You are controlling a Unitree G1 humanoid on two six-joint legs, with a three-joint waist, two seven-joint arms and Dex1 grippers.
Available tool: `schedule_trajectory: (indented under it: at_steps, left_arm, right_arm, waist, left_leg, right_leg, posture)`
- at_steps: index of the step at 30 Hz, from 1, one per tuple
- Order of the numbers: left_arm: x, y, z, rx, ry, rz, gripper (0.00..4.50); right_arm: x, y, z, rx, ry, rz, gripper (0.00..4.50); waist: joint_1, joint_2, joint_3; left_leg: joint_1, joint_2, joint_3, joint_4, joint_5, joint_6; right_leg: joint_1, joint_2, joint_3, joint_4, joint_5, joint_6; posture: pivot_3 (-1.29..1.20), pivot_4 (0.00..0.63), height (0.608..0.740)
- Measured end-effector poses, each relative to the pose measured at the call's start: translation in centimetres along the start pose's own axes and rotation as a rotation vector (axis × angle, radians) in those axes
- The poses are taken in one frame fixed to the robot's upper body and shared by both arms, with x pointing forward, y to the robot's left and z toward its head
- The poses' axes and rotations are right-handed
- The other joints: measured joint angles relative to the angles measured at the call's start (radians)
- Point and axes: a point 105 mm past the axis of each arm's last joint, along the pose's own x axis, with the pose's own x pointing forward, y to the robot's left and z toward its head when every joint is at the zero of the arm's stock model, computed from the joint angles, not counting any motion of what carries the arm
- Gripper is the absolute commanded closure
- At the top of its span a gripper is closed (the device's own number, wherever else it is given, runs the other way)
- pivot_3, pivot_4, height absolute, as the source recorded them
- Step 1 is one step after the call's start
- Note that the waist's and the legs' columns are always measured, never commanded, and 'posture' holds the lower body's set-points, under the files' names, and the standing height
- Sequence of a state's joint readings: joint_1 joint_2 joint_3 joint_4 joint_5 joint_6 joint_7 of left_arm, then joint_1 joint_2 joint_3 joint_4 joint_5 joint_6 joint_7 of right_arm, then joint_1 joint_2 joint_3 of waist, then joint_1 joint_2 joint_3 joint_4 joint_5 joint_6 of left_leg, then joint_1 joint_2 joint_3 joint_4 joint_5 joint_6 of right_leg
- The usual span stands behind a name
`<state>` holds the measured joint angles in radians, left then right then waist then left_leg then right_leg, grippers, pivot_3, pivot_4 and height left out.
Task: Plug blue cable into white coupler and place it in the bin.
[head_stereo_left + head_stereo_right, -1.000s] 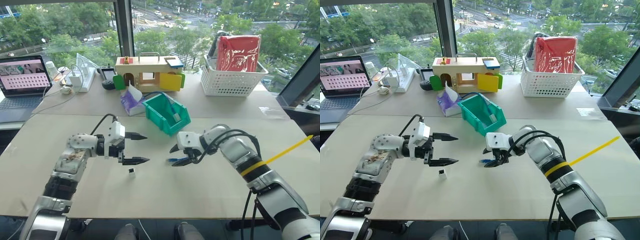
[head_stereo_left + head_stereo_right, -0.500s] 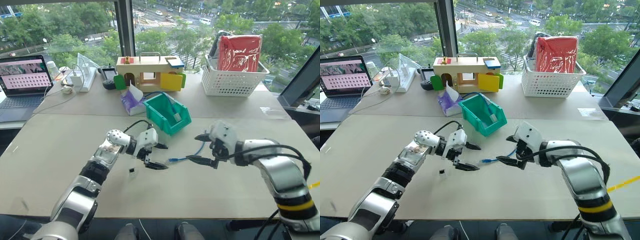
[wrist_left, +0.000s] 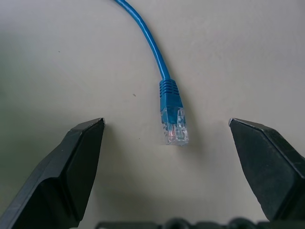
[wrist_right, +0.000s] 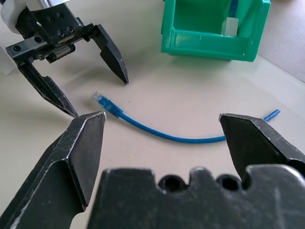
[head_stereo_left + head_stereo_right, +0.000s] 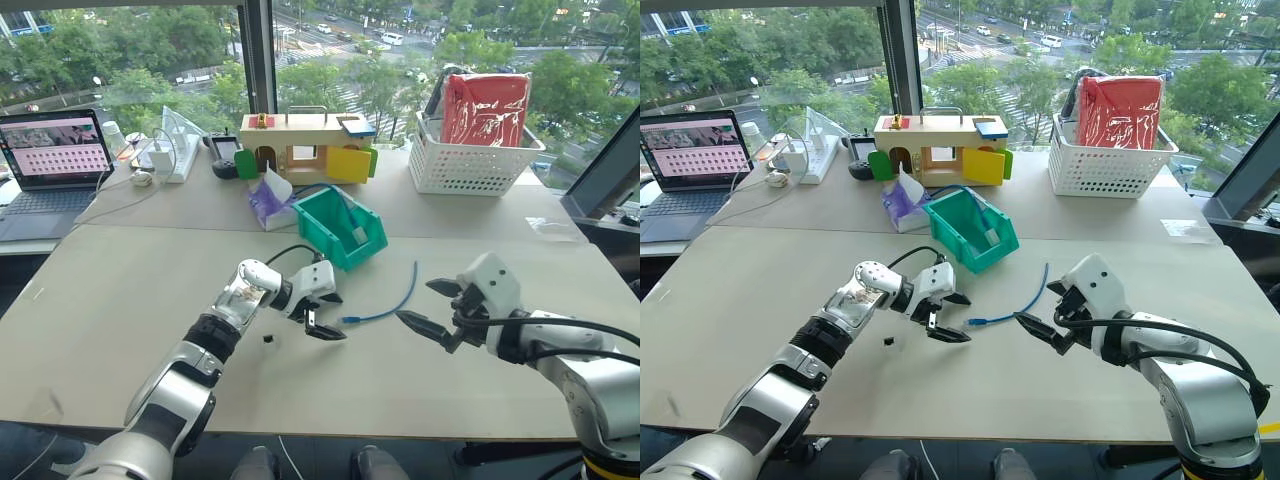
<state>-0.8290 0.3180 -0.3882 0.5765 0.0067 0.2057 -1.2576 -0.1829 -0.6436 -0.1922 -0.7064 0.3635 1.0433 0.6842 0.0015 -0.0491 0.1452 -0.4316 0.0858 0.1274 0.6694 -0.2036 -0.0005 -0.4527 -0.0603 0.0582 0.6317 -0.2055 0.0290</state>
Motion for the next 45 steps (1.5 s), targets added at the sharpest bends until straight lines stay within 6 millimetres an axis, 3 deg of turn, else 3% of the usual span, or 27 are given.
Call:
schedule_trajectory:
  at_steps: [4, 5, 7, 9, 11, 13, 15, 16, 19, 25, 32, 38, 45]
  left_arm:
    - [0.1, 0.4, 0.0, -0.002, 0.007, 0.034, 1.96]
    - [0.1, 0.5, 0.0, -0.004, 0.007, 0.04, 2.51]
    - [0.1, 0.6, 0.0, -0.009, 0.006, 0.048, 2.94]
    - [0.1, 0.6, 0.0, -0.011, 0.005, 0.052, 3.86]
    - [0.1, 0.6, 0.0, -0.015, -0.003, 0.054, 4.36]
    - [0.1, 0.4, 0.0, -0.029, -0.027, 0.055, 4.36]
    - [0.5, 0.0, 0.2, -0.086, -0.096, 0.056, 4.36]
    - [0.8, -0.3, 0.8, -0.096, -0.145, 0.053, 4.36]
    - [0.8, -0.4, 2.9, -0.093, -0.255, 0.06, 4.36]
    - [-0.1, -0.3, 4.3, -0.126, -0.327, 0.106, 4.36]
    - [0.6, -2.4, 4.8, -0.164, -0.331, 0.056, 4.36]
    - [0.7, -3.3, 6.6, -0.188, -0.374, 0.083, 4.36]
    - [1.1, -4.0, 5.9, -0.225, -0.347, 0.108, 4.36]
  right_arm:
    - [-0.2, -0.4, 0.1, 0.003, -0.002, -0.026, 0.0]
    - [-0.2, -0.4, 0.1, 0.007, 0.0, -0.03, 0.0]
    - [-0.1, -0.4, 0.0, 0.015, 0.003, -0.038, 0.0]
    - [0.0, -0.3, 0.0, 0.035, 0.006, -0.044, 0.0]
    - [0.2, 0.0, -0.3, 0.084, 0.004, -0.046, 0.0]
    - [0.4, 0.3, -0.3, 0.222, -0.053, -0.058, 0.0]
    - [0.7, 0.1, 0.0, 0.523, -0.195, -0.114, 0.0]
    - [0.7, -0.2, -0.6, 0.69, -0.235, -0.152, 0.0]
    - [0.7, 0.8, -2.3, 0.947, -0.25, -0.18, 0.0]
    - [-2.9, -0.7, -4.6, 1.027, -0.278, -0.39, 0.0]
    - [-2.6, -0.5, -4.0, 1.014, -0.282, -0.393, 0.0]
    - [-1.4, 0.0, -4.2, 1.08, -0.266, -0.307, 0.0]
    - [-0.3, 1.1, -3.3, 1.109, -0.288, -0.207, 0.0]
  waist:
    - [-0.001, 0.0, 0.0]
    - [-0.001, 0.0, 0.0]
    - [-0.002, 0.0, 0.0]
    - [-0.003, 0.0, 0.0]
    - [-0.004, 0.0, 0.0]
    - [-0.004, 0.0, 0.0]
    - [-0.005, 0.0, 0.0]
    - [-0.004, 0.001, 0.0]
    - [-0.002, 0.002, 0.0]
    - [-0.004, 0.005, 0.0]
    - [-0.029, 0.007, -0.001]
    - [-0.036, 0.008, -0.001]
    - [-0.044, 0.01, -0.001]
  left_leg:
    - [0.0, -0.002, -0.005, 0.0, 0.0, 0.0]
    - [0.0, -0.002, -0.006, 0.0, 0.0, 0.0]
    - [0.0, -0.003, -0.006, 0.0, 0.0, 0.0]
    - [0.0, -0.003, -0.007, 0.0, 0.0, 0.0]
    - [0.0, -0.002, -0.007, 0.0, 0.0, 0.0]
    - [0.0, -0.002, -0.009, 0.0, 0.0, 0.0]
    - [-0.001, -0.003, -0.011, 0.0, 0.0, 0.0]
    - [-0.003, -0.002, -0.013, 0.002, 0.0, 0.0]
    - [-0.013, -0.002, -0.015, 0.008, 0.0, 0.0]
    - [-0.012, -0.004, -0.018, 0.01, 0.0, 0.001]
    - [-0.01, -0.005, -0.022, 0.009, 0.001, 0.002]
    - [-0.01, -0.006, -0.025, 0.009, 0.001, 0.002]
    - [-0.01, -0.013, -0.039, 0.008, 0.001, 0.002]
  right_leg:
    - [0.001, 0.0, 0.0, 0.0, 0.0, 0.0]
    - [0.001, 0.0, 0.0, 0.0, 0.0, 0.0]
    - [0.001, 0.0, 0.0, 0.0, 0.0, 0.0]
    - [0.002, 0.0, -0.001, 0.0, 0.0, 0.0]
    - [0.002, 0.001, -0.001, 0.0, 0.0, 0.0]
    - [0.003, 0.001, -0.002, 0.0, 0.0, 0.0]
    - [0.003, 0.002, -0.002, 0.001, 0.0, 0.0]
    - [0.002, 0.002, -0.004, 0.002, 0.0, 0.0]
    - [-0.004, 0.001, -0.008, 0.005, 0.0, 0.0]
    - [-0.003, 0.0, -0.009, 0.009, -0.001, 0.001]
    - [-0.003, 0.001, -0.009, 0.011, -0.002, 0.0]
    - [-0.001, 0.0, -0.009, 0.011, -0.002, 0.0]
    - [0.0, 0.001, -0.01, 0.01, -0.002, 0.0]
  posture:
    - [0.0, 0.15, 0.732]
    - [0.0, 0.15, 0.732]
    - [0.0, 0.15, 0.732]
    - [0.0, 0.15, 0.732]
    - [0.0, 0.15, 0.732]
    - [0.0, 0.15, 0.732]
    - [0.0, 0.15, 0.732]
    - [0.0, 0.15, 0.732]
    - [0.0, 0.15, 0.732]
    - [0.0, 0.15, 0.732]
    - [0.0, 0.15, 0.732]
    - [0.0, 0.15, 0.732]
    - [0.0, 0.15, 0.732]
